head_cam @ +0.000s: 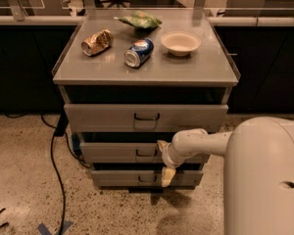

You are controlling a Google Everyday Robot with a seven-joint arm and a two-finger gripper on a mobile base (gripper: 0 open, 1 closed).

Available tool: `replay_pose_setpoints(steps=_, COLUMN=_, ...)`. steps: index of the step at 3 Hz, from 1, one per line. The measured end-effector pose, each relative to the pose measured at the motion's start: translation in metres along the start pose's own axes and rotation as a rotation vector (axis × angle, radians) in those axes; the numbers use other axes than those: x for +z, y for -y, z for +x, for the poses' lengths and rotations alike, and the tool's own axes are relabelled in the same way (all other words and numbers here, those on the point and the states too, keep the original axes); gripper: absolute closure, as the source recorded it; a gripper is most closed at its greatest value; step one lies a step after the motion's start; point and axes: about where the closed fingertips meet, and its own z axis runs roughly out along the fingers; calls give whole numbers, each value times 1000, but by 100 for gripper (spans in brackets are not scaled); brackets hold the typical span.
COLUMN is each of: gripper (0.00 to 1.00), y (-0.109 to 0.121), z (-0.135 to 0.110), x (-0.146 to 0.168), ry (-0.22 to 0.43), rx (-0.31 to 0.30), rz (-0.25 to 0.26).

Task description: Open middle drawer

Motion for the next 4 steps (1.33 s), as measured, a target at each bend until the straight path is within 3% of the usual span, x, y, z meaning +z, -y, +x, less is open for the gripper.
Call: replay_pose_setpoints(steps=4, gripper=0, y=19, z=15, x=24, ry=2, rx=-32, rz=-12)
